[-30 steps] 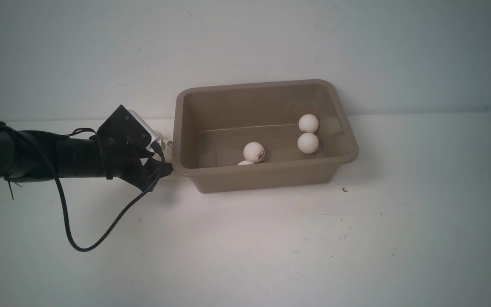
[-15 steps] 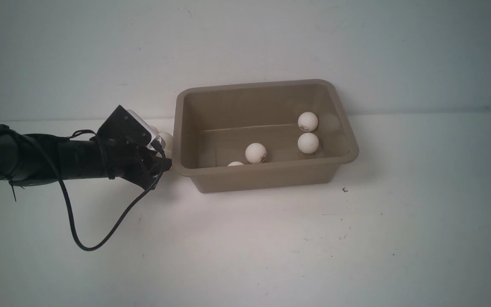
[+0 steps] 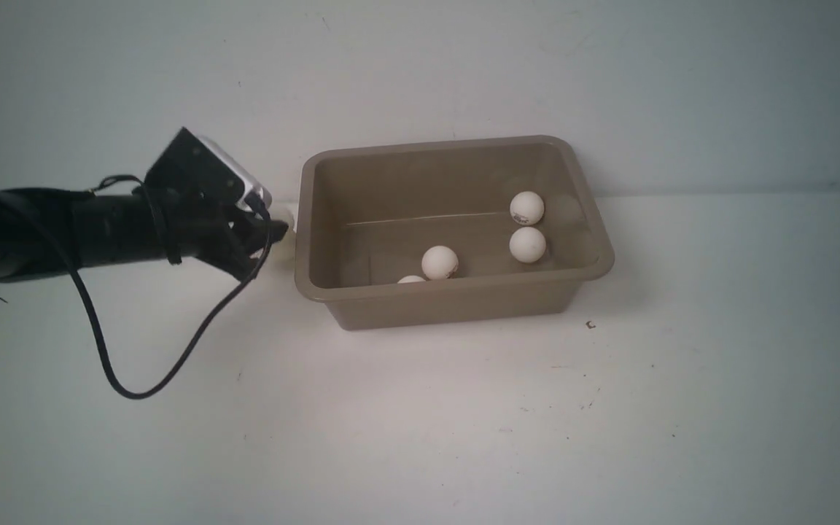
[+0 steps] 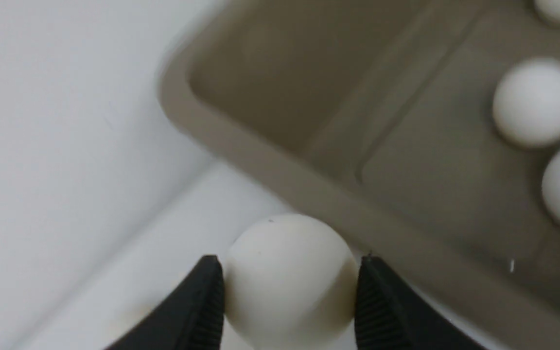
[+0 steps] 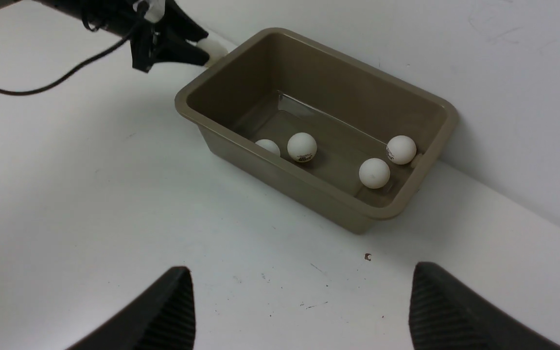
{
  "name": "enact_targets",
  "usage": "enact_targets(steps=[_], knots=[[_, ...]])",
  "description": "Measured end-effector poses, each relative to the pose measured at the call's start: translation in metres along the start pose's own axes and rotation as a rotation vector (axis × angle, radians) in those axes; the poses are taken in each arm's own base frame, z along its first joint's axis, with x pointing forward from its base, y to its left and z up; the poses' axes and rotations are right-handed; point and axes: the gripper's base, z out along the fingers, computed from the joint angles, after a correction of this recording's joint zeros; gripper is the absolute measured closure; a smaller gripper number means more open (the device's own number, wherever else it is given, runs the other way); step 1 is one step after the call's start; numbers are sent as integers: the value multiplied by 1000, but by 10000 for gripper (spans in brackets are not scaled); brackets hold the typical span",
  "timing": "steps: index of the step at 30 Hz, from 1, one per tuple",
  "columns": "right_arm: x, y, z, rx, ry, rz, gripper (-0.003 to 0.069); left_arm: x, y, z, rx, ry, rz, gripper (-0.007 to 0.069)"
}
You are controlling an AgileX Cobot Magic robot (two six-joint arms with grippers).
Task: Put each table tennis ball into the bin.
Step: Use the left arm to clamp the table tennis ball closest to it, then use the left arm to put the table tennis ball into the box
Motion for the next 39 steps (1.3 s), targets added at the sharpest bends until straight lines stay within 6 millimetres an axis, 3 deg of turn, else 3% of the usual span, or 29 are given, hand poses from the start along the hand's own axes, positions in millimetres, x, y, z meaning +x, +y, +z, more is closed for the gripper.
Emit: enact_targets(steps=[4, 10, 15, 19, 22, 27, 33, 39], knots=[[0, 0, 0, -1, -1, 0, 123, -30, -2, -20, 8, -90, 35, 314], [0, 0, 0, -2, 0, 0, 123, -40, -11, -23, 91, -165, 53, 314], [0, 1, 0, -7, -5, 4, 123, -36, -28, -7, 173, -175, 74, 314], [-1, 1, 0, -15, -13, 12, 123, -30, -54, 19, 255, -163, 171, 314], [-2, 2, 0, -24, -17, 17, 123, -28, -63, 31, 267, -145, 211, 314], [-2, 3, 0, -39, -22, 20, 123, -29, -62, 33, 243, -126, 221, 310], [-3, 5, 0, -50, -30, 10, 123, -32, -60, 32, 231, -121, 201, 204], [-3, 5, 0, -54, -28, 10, 123, -49, -22, -5, 40, -100, 101, 218]])
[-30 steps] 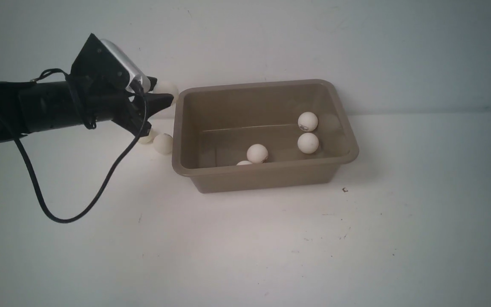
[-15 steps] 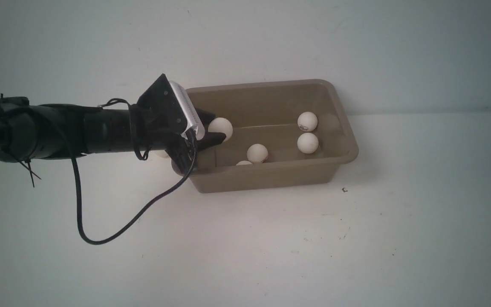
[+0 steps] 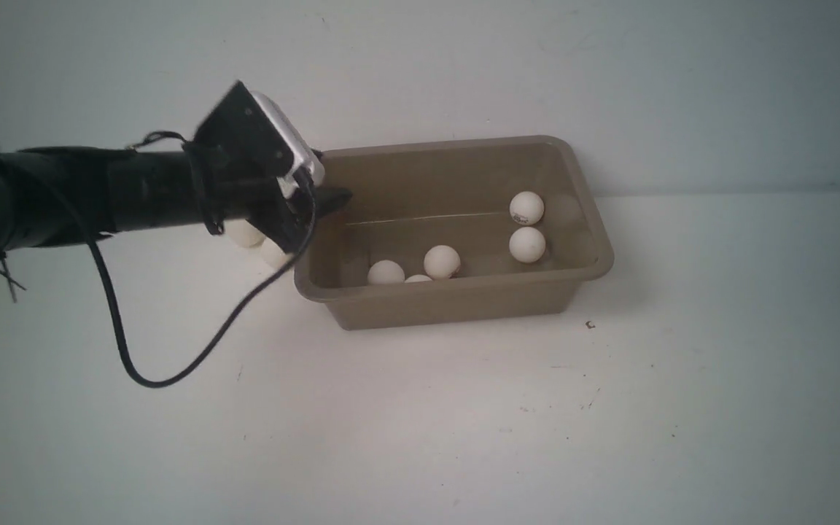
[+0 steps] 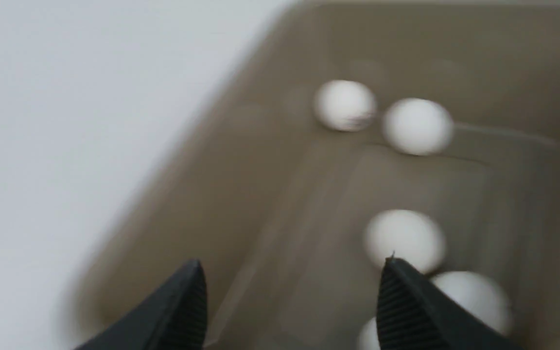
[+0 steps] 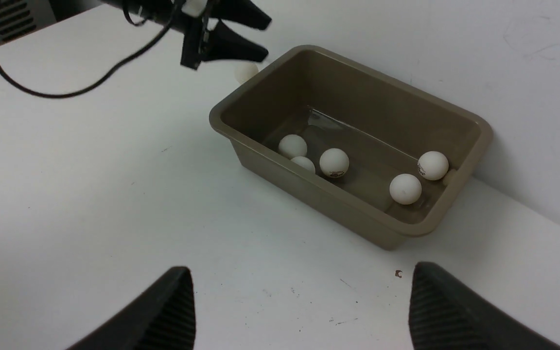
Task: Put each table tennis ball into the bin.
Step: Use the left arm to put the table tennis ball into the box, then use the left arm to clamp the table tennis ball closest to it
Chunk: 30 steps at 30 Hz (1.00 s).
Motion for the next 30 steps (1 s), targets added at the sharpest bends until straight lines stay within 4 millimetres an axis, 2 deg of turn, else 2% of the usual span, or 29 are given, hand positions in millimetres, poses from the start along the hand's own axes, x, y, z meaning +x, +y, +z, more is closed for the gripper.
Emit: enact_targets(steps=[1, 2, 6, 10, 15, 17, 18, 23, 30], knots=[[0, 0, 0, 0, 0, 0, 123, 0, 2, -1, -5, -1, -1, 218], [0, 0, 0, -1, 1, 0, 123, 3, 15, -12, -58, 11, -34, 235], [0, 0, 0, -2, 2, 0, 123, 19, 38, -30, -124, 28, -79, 250], [0, 0, 0, -2, 2, 0, 123, 35, 45, -36, -74, 32, 17, 251], [0, 0, 0, -2, 3, 0, 124, 66, 41, -21, 11, 40, 81, 251], [0, 0, 0, -5, 5, 0, 124, 80, 38, -12, 34, 35, 46, 251], [0, 0, 0, -5, 5, 0, 124, 80, 38, -12, 34, 31, 44, 251], [1, 1, 0, -7, 7, 0, 124, 107, 32, 2, 66, 52, -44, 251], [1, 1, 0, -7, 8, 0, 124, 119, 27, 12, 88, 63, -67, 202]])
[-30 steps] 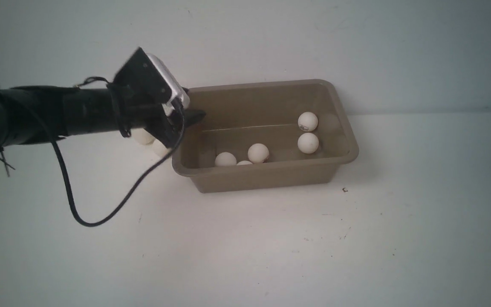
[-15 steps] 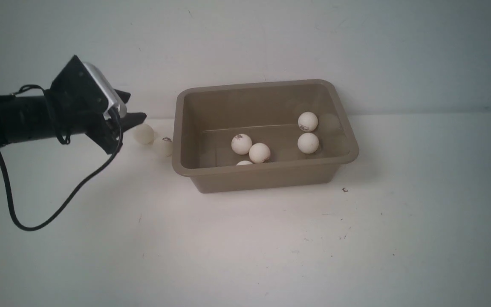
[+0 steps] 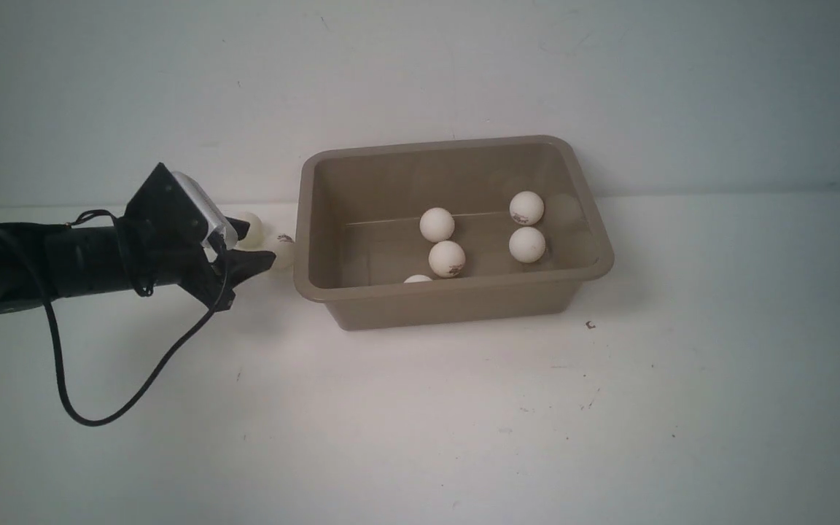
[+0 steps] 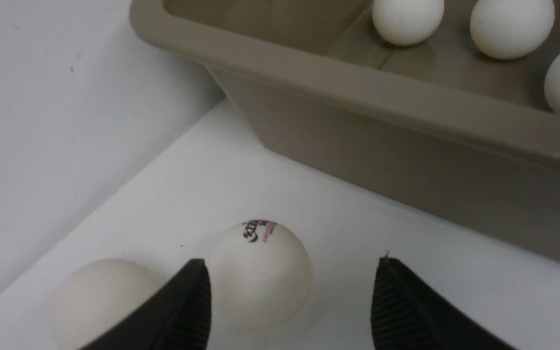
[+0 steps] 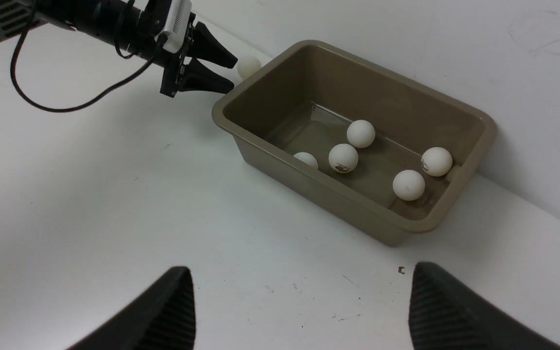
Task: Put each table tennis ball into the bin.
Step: Use the left arm to clamp the table tennis ball closest to it
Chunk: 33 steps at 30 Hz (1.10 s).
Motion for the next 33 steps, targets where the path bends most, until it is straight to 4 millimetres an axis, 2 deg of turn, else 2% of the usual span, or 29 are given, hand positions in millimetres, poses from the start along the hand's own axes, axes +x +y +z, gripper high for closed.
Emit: enact_targets(steps=[6, 11, 33], knots=[[0, 0, 0, 0, 0, 0, 124, -2, -9, 20, 36, 1, 34, 174], [0, 0, 0, 0, 0, 0, 125, -6, -8, 31, 16, 25, 58, 174], [0, 1, 0, -8, 5, 0, 125, -6, -3, 33, -16, 43, 91, 174]])
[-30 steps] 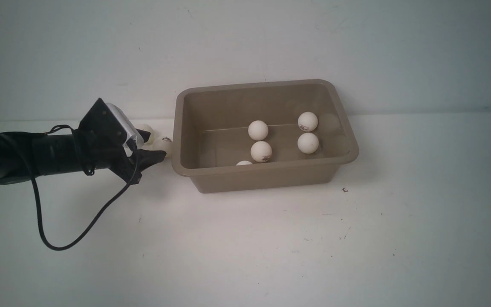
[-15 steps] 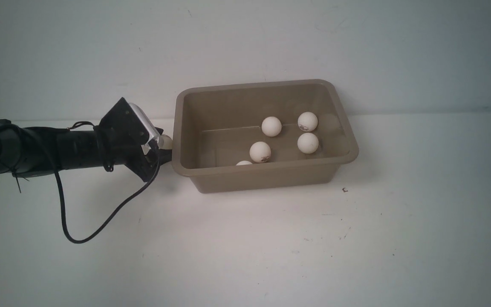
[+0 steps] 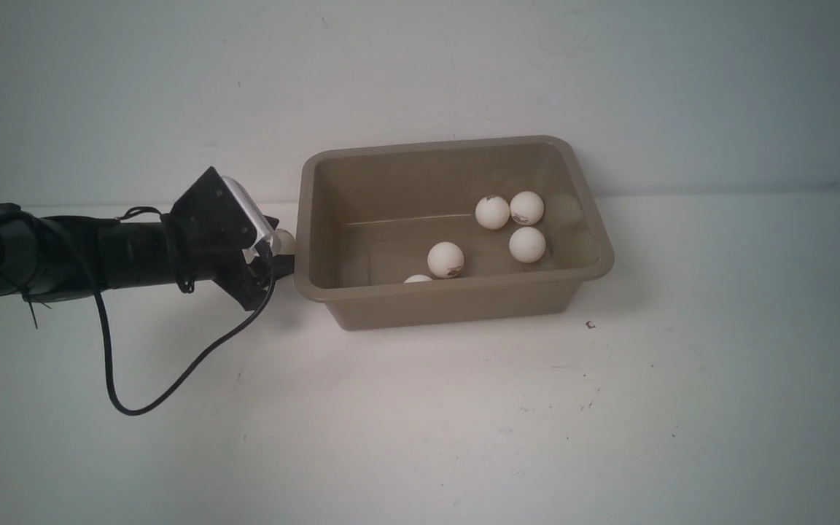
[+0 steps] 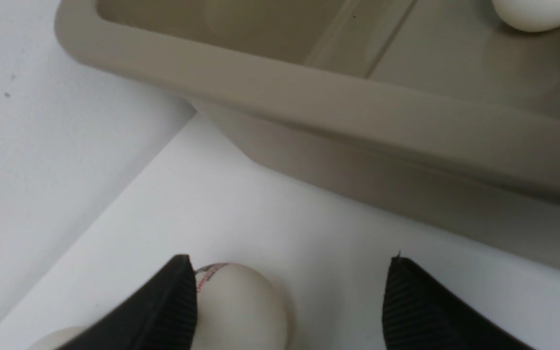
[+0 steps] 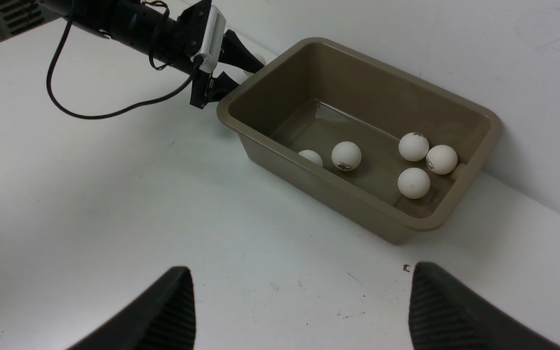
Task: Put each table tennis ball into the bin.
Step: Use the left arm to clamp the table tennis ball closest to it
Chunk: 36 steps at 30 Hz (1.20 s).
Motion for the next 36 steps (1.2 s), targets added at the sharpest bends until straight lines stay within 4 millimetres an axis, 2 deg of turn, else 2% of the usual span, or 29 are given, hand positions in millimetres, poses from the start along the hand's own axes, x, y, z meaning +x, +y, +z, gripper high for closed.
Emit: enact_targets(steps=[4, 12, 22, 31, 36], knots=[[0, 0, 0, -1, 1, -7, 125, -1, -1, 0, 6, -6, -2, 174], [0, 0, 0, -1, 1, -13, 125, -17, 5, -8, -9, -34, 34, 174], [0, 0, 0, -2, 2, -13, 125, -12, 9, -8, -55, 26, 73, 174], [0, 0, 0, -2, 1, -13, 125, -18, 16, -6, -65, 4, 93, 174], [0, 1, 0, -7, -1, -10, 125, -7, 12, 3, -38, 8, 61, 174]])
